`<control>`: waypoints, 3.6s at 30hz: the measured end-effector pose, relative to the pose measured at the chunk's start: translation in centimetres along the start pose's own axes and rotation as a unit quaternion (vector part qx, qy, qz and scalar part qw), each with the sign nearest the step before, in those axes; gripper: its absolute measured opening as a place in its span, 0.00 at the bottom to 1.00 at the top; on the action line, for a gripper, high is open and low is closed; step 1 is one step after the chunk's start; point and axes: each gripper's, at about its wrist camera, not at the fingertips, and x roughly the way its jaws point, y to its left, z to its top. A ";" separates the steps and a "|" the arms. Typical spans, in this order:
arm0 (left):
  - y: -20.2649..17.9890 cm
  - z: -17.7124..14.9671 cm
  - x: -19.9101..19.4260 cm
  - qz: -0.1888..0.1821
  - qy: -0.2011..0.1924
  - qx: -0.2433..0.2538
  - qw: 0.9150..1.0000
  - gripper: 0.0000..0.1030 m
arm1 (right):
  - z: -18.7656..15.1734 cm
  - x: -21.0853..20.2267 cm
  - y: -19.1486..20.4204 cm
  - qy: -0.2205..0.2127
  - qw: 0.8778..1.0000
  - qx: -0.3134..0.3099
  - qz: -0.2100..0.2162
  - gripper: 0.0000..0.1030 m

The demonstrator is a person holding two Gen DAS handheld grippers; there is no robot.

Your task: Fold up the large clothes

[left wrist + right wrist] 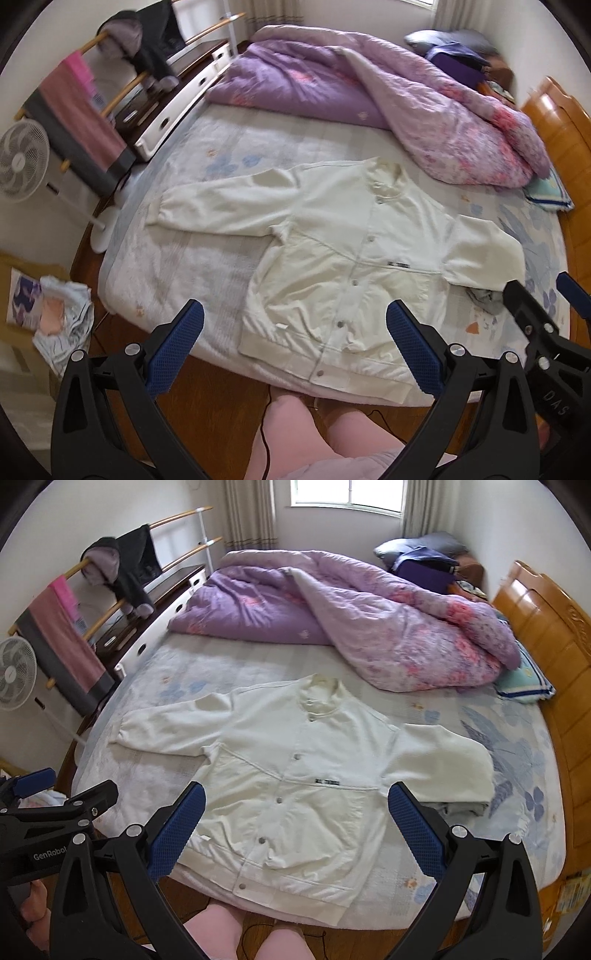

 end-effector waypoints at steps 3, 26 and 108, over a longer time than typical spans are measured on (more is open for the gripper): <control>2.5 0.7 1.2 0.000 0.007 -0.019 1.000 0.96 | 0.9 1.3 1.8 0.008 1.000 -0.008 0.006 0.92; 29.4 10.3 23.6 -0.021 0.132 -0.169 0.976 0.96 | 10.9 25.8 19.9 0.145 0.987 -0.014 0.071 0.19; -14.1 22.4 22.9 0.166 -0.268 0.196 0.929 0.12 | 0.3 40.9 -7.2 0.159 0.928 0.297 0.160 0.07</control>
